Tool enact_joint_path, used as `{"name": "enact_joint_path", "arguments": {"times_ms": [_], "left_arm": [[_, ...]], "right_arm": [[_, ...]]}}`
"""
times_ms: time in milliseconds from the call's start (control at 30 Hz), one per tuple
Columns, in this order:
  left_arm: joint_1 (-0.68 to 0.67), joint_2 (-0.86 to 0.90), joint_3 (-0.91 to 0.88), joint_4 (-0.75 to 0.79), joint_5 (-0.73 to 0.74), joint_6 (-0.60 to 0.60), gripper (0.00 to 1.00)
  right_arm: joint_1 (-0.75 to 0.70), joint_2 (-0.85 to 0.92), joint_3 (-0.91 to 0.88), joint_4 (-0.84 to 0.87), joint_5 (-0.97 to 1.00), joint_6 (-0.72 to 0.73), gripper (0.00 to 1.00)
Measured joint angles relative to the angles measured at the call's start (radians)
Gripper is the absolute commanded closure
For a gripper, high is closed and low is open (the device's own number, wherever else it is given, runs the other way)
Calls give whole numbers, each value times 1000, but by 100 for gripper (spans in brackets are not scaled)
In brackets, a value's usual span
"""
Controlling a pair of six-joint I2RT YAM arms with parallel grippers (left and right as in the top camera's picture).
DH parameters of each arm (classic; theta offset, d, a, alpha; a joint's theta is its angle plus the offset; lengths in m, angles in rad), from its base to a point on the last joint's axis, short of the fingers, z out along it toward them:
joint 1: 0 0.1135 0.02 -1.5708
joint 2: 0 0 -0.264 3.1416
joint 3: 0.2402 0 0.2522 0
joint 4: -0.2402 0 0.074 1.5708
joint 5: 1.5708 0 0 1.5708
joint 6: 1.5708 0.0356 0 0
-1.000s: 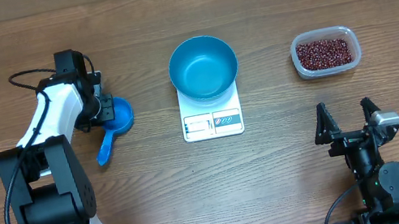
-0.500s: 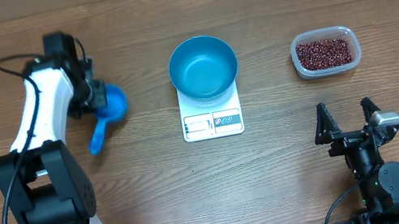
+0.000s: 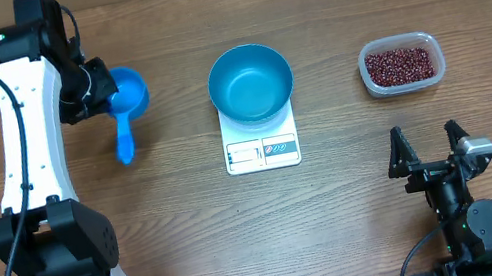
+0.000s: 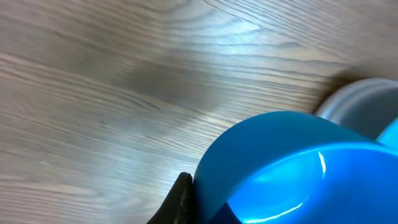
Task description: Scoop item into bowl and weigh 150g on scale
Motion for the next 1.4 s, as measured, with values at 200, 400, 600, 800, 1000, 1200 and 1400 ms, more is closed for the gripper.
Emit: {"name": "enact_joint_path", "arguments": {"times_ms": [200, 400, 600, 800, 1000, 1200, 1400], "left_arm": [[-2, 0, 1, -30, 30, -159, 96], [-61, -12, 1, -39, -45, -272, 95], [-211, -92, 1, -36, -155, -387, 96], [-340, -134, 9, -35, -188, -498, 96], [-429, -134, 9, -35, -200, -574, 96], [-504, -134, 9, -27, -210, -607, 96], [-524, -134, 9, -28, -212, -633, 96]], "right_arm": [[0, 0, 0, 0, 0, 0, 0], [0, 0, 0, 0, 0, 0, 0], [0, 0, 0, 0, 0, 0, 0], [0, 0, 0, 0, 0, 0, 0], [0, 0, 0, 1, 0, 1, 0], [0, 0, 0, 0, 0, 0, 0], [0, 0, 0, 0, 0, 0, 0]]}}
